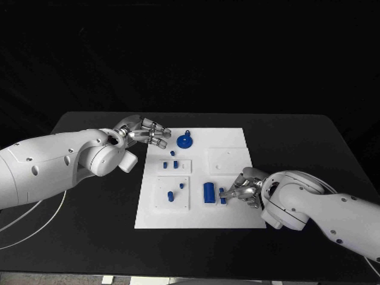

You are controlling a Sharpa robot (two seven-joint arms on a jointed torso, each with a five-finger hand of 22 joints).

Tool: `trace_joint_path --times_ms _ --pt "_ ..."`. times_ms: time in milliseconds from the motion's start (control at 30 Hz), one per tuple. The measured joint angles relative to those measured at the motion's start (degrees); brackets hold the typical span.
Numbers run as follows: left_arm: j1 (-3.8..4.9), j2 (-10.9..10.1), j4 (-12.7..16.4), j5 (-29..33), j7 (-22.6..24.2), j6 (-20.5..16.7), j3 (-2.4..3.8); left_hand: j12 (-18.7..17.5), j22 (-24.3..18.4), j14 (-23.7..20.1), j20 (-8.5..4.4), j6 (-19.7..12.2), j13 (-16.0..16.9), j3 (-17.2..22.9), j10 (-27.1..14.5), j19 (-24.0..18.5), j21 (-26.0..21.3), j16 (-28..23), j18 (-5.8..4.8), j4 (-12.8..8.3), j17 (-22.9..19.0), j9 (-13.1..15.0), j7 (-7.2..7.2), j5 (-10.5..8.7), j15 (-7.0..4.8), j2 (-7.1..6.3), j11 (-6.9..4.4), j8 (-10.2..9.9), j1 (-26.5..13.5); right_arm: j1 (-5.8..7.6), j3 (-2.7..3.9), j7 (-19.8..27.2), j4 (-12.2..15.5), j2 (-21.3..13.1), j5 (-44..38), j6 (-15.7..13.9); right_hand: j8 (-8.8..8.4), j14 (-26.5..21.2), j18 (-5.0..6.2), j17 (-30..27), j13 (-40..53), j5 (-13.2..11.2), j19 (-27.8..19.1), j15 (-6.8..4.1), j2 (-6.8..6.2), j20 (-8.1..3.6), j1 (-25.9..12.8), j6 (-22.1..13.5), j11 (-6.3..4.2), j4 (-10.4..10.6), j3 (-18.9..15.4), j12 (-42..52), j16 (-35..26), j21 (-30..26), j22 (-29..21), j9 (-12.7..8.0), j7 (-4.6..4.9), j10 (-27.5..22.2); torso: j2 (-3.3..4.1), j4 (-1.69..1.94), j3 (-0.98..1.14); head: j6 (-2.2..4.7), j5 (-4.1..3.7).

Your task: Assemble the parts on the task board

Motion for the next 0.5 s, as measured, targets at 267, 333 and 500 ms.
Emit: trace_joint_path --times_ms 267,333,500 --pt "0.0 0.0 0.0 -0.1 -0.1 0.0 0.0 0.0 0.0 0.0 0.0 0.0 0.0 0.0 0.0 0.0 0.0 0.0 0.0 0.0 0.0 0.0 0.0 0.0 0.0 0.0 0.0 0.0 0.0 0.06 -0.11 0.7 -0.8 0.2 0.2 0.1 0.18 0.0 -0.01 -0.2 -0.2 0.0 0.0 0.0 1.12 0.0 2.6 0.4 0.0 -7.8 0.7 -0.2 -0.3 -0.3 0.0 0.1 -0.35 0.0 0.01 -0.01 0.02 -0.13 -0.18" --pt "0.0 0.0 0.0 -0.1 -0.1 0.0 0.0 0.0 0.0 0.0 0.0 0.0 0.0 0.0 0.0 0.0 0.0 0.0 0.0 0.0 0.0 0.0 0.0 0.0 0.0 0.0 0.0 0.0 0.0 0.19 -0.27 0.9 -1.0 0.3 0.2 0.1 0.19 0.0 0.0 -0.2 -0.2 0.0 0.0 0.0 1.42 0.0 2.9 0.4 0.0 -9.5 0.7 -0.2 -0.3 -0.3 0.0 0.1 -0.29 0.0 0.02 -0.01 0.03 -0.16 -0.22" --pt "0.0 0.0 0.0 -0.1 -0.2 0.1 0.0 0.0 0.0 0.0 0.0 0.0 0.0 0.0 0.0 0.0 0.0 0.0 0.0 0.0 0.0 0.0 0.01 0.0 0.0 0.0 0.0 0.0 0.0 0.37 -0.57 1.4 -1.2 0.4 -0.1 0.0 0.19 0.0 0.0 -0.2 -0.2 -0.2 0.0 0.0 4.07 0.0 0.8 0.5 0.0 -13.9 -0.4 -0.2 -0.3 -0.3 0.0 0.1 -0.29 0.0 0.03 0.0 0.04 -0.19 -0.31"
